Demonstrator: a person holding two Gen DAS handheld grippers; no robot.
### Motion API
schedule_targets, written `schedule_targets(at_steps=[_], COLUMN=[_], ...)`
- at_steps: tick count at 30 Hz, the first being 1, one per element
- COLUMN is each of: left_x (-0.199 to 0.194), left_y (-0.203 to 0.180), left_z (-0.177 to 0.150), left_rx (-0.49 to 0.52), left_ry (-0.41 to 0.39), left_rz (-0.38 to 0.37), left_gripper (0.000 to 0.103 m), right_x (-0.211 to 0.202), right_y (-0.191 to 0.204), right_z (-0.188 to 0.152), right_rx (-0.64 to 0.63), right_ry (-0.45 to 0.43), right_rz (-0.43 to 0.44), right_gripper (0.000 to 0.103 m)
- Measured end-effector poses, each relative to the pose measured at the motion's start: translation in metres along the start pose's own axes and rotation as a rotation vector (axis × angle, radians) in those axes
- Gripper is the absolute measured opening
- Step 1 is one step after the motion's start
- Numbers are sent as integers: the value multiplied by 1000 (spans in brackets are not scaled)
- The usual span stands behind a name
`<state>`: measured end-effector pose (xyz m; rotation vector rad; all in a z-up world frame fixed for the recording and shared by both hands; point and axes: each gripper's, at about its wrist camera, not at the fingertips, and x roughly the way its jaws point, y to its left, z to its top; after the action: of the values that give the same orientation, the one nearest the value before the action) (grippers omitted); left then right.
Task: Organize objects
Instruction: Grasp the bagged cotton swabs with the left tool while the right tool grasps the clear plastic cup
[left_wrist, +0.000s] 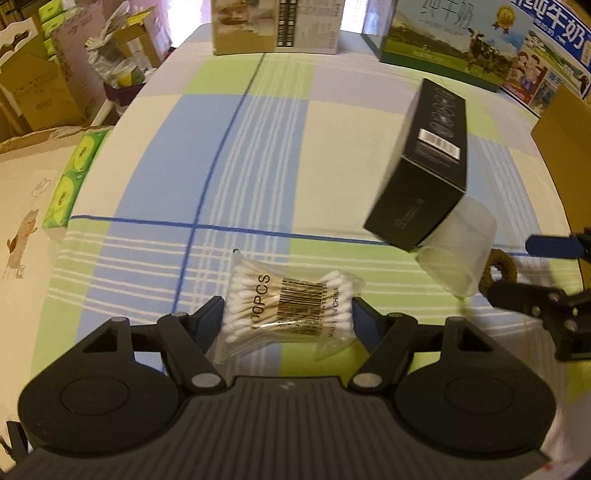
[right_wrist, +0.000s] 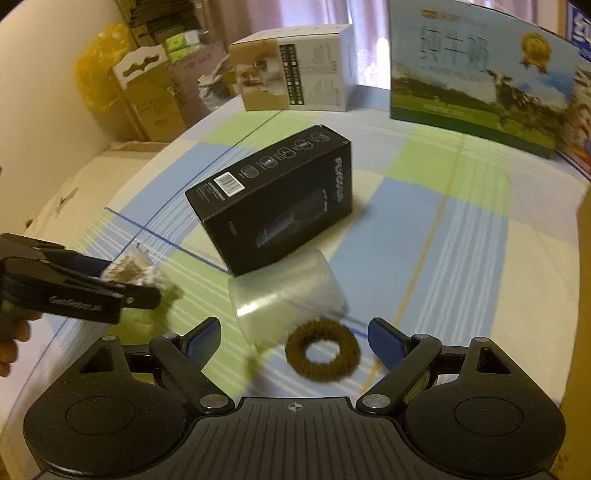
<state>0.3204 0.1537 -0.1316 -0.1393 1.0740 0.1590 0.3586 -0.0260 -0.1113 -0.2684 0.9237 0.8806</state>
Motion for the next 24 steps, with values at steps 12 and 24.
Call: schedule_targets(at_steps=[12, 24], left_x=[-1, -6], left_y=[7, 0], left_z=[-2, -3], left_rx=[-10, 5], left_ry=[14, 5], left_rz=[26, 17], left_gripper=[70, 70], right_x=[29, 10], right_y=[1, 11], right_z=[9, 7], right_rx=[-92, -116], right_ry=[4, -34], right_rz=[-3, 19], right_gripper=[80, 72])
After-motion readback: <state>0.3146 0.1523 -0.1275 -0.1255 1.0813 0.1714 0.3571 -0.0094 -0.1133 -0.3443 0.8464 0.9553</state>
